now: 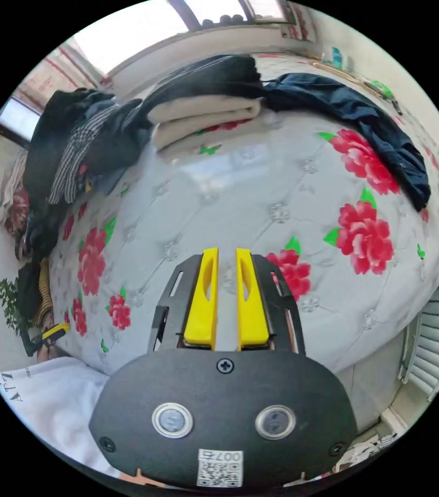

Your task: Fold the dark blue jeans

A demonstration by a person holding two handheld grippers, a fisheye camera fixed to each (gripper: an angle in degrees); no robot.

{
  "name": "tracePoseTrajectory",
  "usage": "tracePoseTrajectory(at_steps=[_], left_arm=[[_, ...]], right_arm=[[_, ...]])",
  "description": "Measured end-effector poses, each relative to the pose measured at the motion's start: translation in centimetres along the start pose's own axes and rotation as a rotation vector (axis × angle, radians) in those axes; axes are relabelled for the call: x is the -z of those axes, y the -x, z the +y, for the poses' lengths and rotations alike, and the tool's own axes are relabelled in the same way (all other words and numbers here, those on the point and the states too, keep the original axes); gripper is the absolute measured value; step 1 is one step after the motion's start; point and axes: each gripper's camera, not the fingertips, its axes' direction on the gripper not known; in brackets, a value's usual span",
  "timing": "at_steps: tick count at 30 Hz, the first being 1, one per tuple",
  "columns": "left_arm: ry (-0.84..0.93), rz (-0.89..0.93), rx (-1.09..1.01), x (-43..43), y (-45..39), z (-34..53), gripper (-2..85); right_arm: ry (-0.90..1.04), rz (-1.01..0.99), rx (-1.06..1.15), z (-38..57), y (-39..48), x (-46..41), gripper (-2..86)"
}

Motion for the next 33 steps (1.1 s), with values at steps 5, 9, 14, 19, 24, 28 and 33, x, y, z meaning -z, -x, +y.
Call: tracePoseTrajectory(at_steps=[5,9,14,19,24,28,33], left_arm=[[0.120,-0.059,-0.002,-7.7,-8.6,-3.6,7.0],[0.196,-0.199,0.034,-13.1,-13.9,-5.7,6.7],[0.228,-0.285,0.070,-17.7,-17.6,-6.9,5.5],[0.230,-0.289,0.124,-21.6,-19.2,-7.5,5.2],[0.243,-0.267,0.122,-24.5,-19.9,-8.1,5.3],[0.242,-0.232,0.086,-26.4,-20.1,-8.3,5.6],[0.165,-0.162,0.047,-27.6,-19.5,-7.1,5.4]], right_arm=[[-0.141,0.125,-0.150,-5.8,-10.9,7.4,5.6],[-0.142,0.262,-0.181,-12.5,-18.5,12.1,7.0],[-0.118,0.373,-0.159,-19.4,-23.4,15.4,8.8],[-0.048,0.292,-0.217,-23.4,-26.9,15.6,7.7],[-0.022,0.286,-0.181,-22.8,-26.2,18.1,2.2],[0.063,0.341,-0.023,-18.4,-22.3,19.7,0.3],[0.129,0.334,0.103,-10.2,-15.4,20.3,0.3]])
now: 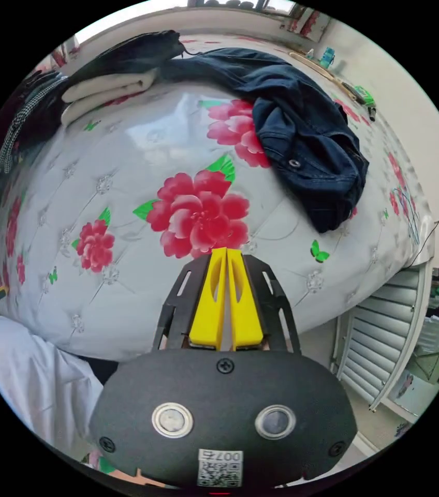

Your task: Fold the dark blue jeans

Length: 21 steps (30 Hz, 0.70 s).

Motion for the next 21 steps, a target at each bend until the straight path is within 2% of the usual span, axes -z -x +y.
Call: tracePoseTrajectory(at_steps=[3,6,10,14,19,21], left_arm=[[-0.035,0.037,-0.042,-0.7,0.4,0.3,4.3],[-0.047,0.056,-0.075,-1.0,0.5,0.2,4.2],[-0.078,0.102,-0.068,-0.8,-0.3,-0.1,4.4],[-0.041,0.070,-0.044,-1.3,-2.0,-1.2,4.0],[0.021,0.082,-0.031,-1.9,-5.7,-3.8,3.7],[0.042,0.019,-0.069,-1.5,-6.9,-4.5,2.1]], right_arm=[[-0.077,0.014,-0.123,1.9,1.1,2.0,1.2],[-0.249,-0.052,-0.273,1.6,-0.8,5.6,4.2],[-0.297,-0.088,-0.294,-2.4,-4.5,7.6,7.9],[-0.234,0.011,-0.263,-7.0,-7.2,6.3,9.3],[0.039,-0.027,-0.217,-12.6,-10.1,-0.4,8.2],[-0.020,-0.061,-0.261,-12.4,-10.7,-0.3,6.3]])
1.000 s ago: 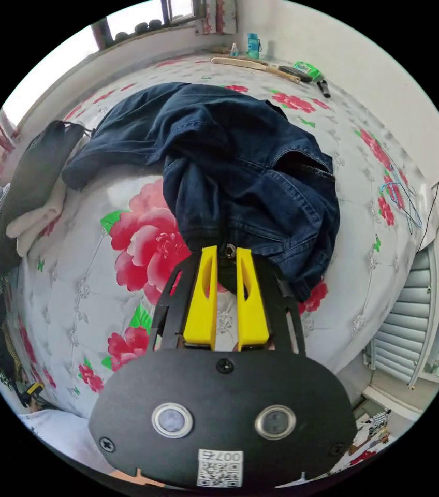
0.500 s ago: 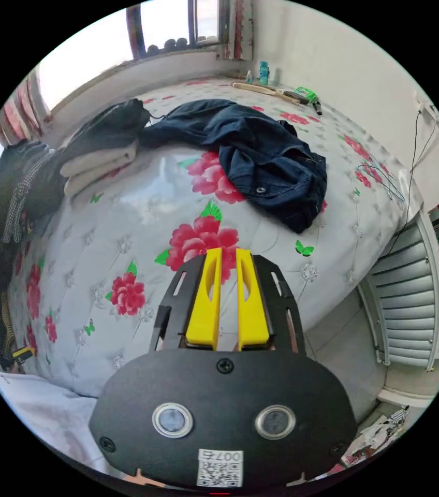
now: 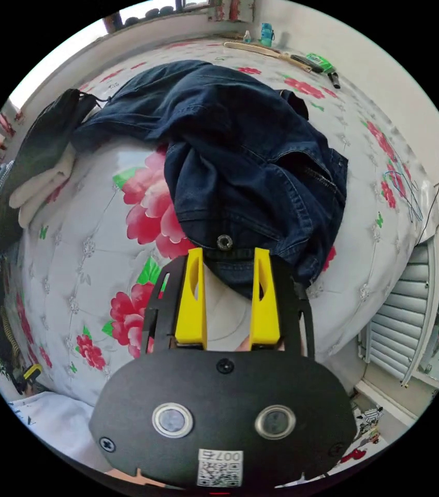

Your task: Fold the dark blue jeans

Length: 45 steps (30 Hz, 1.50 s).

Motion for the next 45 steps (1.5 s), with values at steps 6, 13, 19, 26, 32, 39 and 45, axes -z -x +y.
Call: tracePoseTrajectory(at_steps=[6,13,19,26,32,39,45], left_arm=[[-0.037,-0.008,-0.124,1.7,-1.7,-1.6,-0.3],[-0.118,0.078,-0.237,5.1,1.0,-0.7,0.8],[-0.215,0.274,-0.261,8.9,5.6,1.9,5.4],[-0.426,0.337,-0.178,17.1,13.4,6.8,7.4],[-0.555,0.198,0.172,23.1,24.0,14.5,7.6],[-0.538,0.208,0.132,28.4,25.8,18.6,8.3],[-0.471,0.184,-0.138,31.7,19.0,13.2,9.4]], right_arm=[[0.043,0.128,0.260,4.6,4.7,-0.3,1.1],[0.142,-0.075,0.392,22.0,13.1,1.4,0.0],[0.166,-0.679,0.508,31.2,25.4,1.6,0.0],[0.033,-1.098,0.752,30.1,42.5,5.3,0.5],[0.079,-1.088,0.957,36.2,51.6,6.7,3.3],[-0.104,-0.675,0.749,34.9,42.1,3.9,8.3],[-0.208,-0.382,0.554,29.6,35.7,4.7,10.4]])
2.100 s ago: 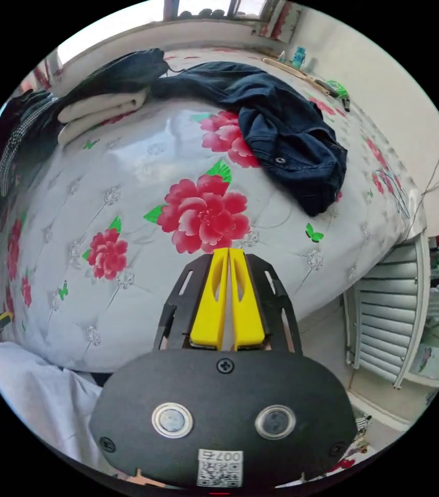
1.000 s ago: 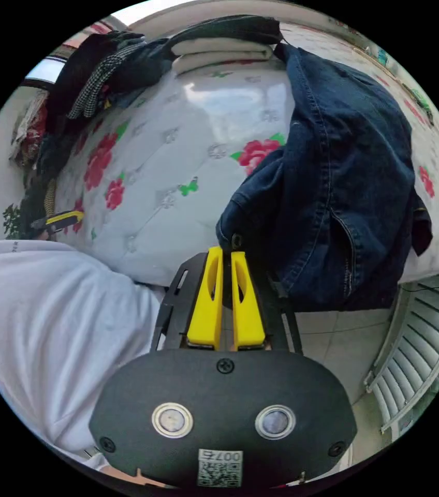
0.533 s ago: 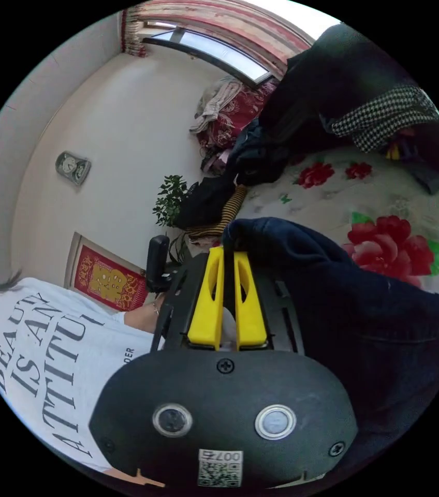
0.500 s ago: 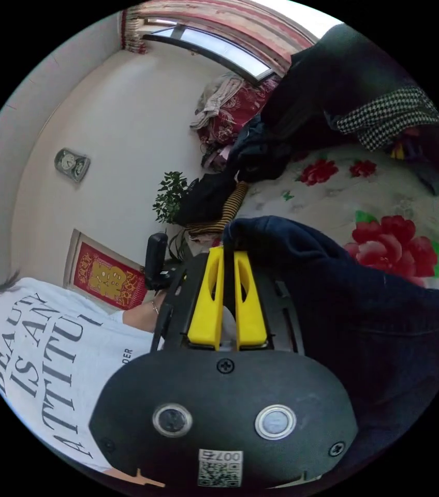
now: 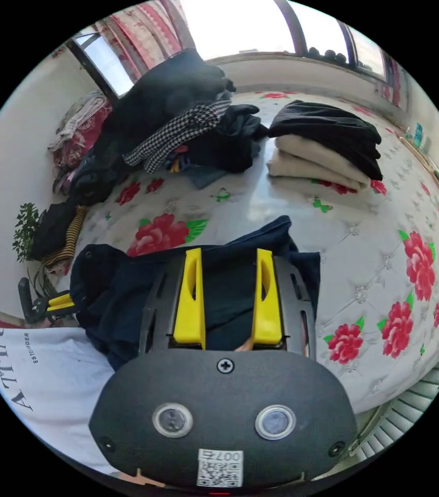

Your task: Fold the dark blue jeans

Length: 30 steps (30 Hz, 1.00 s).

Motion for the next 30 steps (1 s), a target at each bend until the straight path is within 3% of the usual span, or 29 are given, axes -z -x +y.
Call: tracePoseTrajectory(at_steps=[4,8,11,14,16,18,20,25,30], left_arm=[[0.187,-0.067,-0.004,-0.8,1.2,-4.1,8.8],[0.192,0.006,0.103,2.7,5.2,-5.3,1.7],[0.111,0.182,0.186,8.8,8.9,-4.9,0.1],[-0.121,0.479,0.287,17.4,13.8,-2.5,-0.4],[-0.480,0.811,0.344,24.5,18.0,0.9,-0.7],[-0.677,0.992,0.312,28.7,19.9,2.5,-0.7],[-0.785,1.016,0.191,33.7,19.5,2.7,-0.8],[-1.120,0.968,-0.187,51.3,15.9,4.8,-0.7],[-1.457,0.824,-0.456,65.9,13.2,11.9,-0.7]], right_arm=[[0.105,0.066,-0.077,-1.9,-2.8,-2.9,10.5],[0.218,0.067,-0.119,-2.1,-3.1,-6.9,7.7],[0.185,0.061,-0.160,-0.9,-2.1,-6.5,3.2],[-0.044,-0.077,-0.143,1.4,-0.8,-0.7,1.0],[-0.252,-0.147,-0.138,4.5,0.6,5.8,0.3],[-0.443,-0.237,-0.115,7.5,2.0,11.4,0.1],[-0.621,-0.298,-0.053,10.5,4.5,17.0,-0.1],[-1.054,-0.175,0.153,20.7,15.1,29.9,-0.2],[-1.307,-0.045,0.347,28.8,24.2,34.7,-0.1]])
